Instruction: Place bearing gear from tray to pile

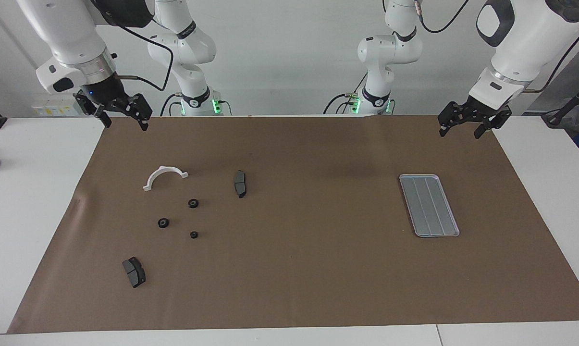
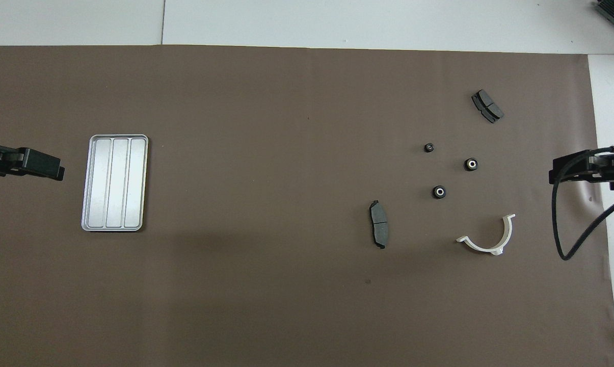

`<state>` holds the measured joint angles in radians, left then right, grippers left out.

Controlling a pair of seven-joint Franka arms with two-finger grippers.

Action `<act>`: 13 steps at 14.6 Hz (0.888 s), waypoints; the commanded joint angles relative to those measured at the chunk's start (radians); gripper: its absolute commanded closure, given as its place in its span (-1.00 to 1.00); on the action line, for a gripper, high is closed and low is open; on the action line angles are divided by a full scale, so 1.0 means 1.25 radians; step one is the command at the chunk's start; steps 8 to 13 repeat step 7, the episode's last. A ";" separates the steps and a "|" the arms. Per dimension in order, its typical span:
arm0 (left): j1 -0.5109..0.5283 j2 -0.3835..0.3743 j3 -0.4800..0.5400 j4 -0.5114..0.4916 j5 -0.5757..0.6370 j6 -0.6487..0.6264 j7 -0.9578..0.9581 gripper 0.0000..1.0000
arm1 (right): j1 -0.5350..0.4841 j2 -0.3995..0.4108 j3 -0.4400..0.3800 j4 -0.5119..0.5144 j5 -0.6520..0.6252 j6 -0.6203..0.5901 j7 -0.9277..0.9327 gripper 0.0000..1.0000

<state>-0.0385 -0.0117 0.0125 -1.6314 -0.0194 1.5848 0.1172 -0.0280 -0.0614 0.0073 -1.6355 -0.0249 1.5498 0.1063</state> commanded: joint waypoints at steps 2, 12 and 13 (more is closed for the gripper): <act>-0.015 -0.018 0.007 -0.018 0.013 0.005 -0.008 -1.00 | -0.006 -0.012 0.005 -0.001 0.005 -0.014 -0.007 -1.00; -0.013 -0.019 0.007 -0.020 0.013 0.005 -0.008 -1.00 | -0.005 -0.015 0.005 -0.005 -0.003 -0.018 -0.009 -1.00; -0.013 -0.019 0.007 -0.020 0.013 0.005 -0.008 -1.00 | -0.005 -0.015 0.005 -0.005 -0.003 -0.018 -0.009 -1.00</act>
